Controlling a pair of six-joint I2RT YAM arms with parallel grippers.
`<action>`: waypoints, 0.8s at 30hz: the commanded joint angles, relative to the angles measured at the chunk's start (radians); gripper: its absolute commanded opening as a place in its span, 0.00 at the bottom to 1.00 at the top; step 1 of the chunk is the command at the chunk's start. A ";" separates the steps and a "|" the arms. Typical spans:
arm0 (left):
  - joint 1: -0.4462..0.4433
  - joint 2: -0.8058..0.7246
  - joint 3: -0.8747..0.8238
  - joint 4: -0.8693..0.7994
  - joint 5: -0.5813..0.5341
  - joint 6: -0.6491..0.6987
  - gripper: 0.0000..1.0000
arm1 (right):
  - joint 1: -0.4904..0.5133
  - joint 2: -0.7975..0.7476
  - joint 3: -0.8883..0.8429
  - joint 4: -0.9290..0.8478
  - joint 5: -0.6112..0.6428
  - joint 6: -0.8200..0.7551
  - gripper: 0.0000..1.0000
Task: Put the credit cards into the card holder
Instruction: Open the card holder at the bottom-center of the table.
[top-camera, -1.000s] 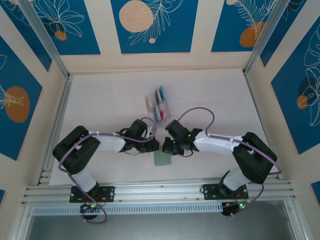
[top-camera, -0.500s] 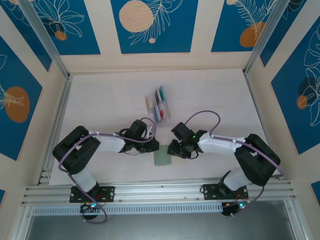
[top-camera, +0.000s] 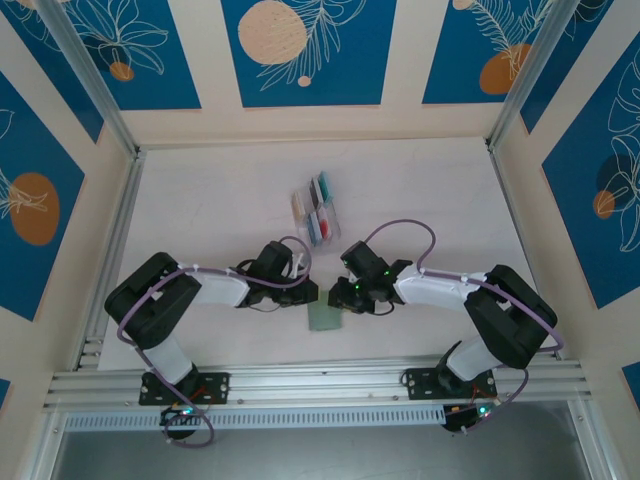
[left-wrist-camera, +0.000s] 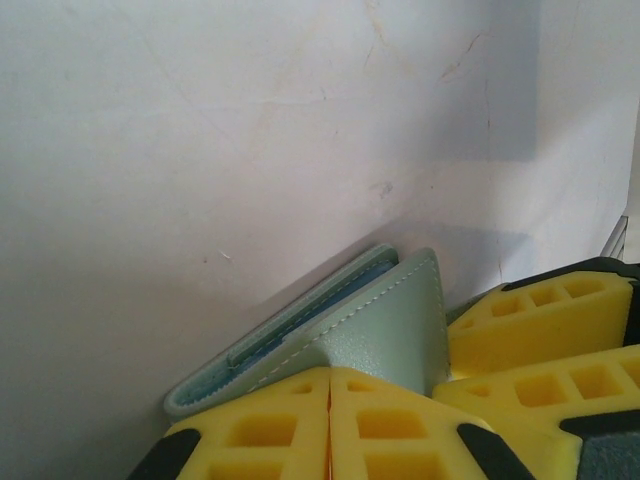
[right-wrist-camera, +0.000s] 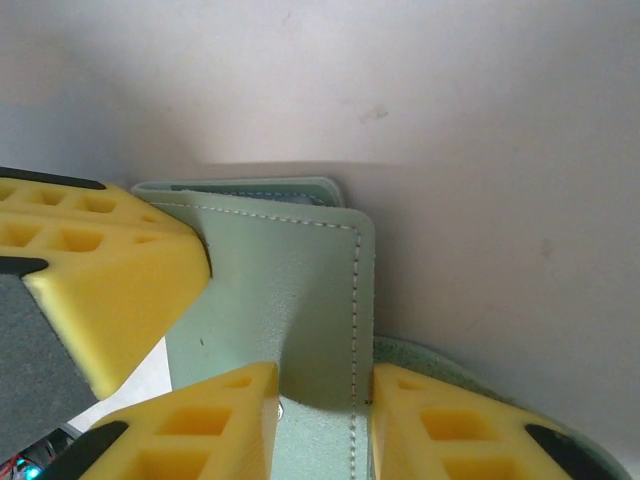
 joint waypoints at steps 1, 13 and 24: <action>-0.023 0.060 -0.054 -0.144 -0.050 -0.009 0.08 | 0.036 -0.009 0.069 -0.047 0.020 -0.032 0.27; -0.031 0.049 -0.068 -0.147 -0.086 -0.012 0.06 | 0.113 0.048 0.214 -0.151 0.093 -0.095 0.17; -0.012 -0.075 -0.053 -0.133 -0.017 -0.074 0.12 | 0.103 0.018 0.179 -0.219 0.205 -0.032 0.00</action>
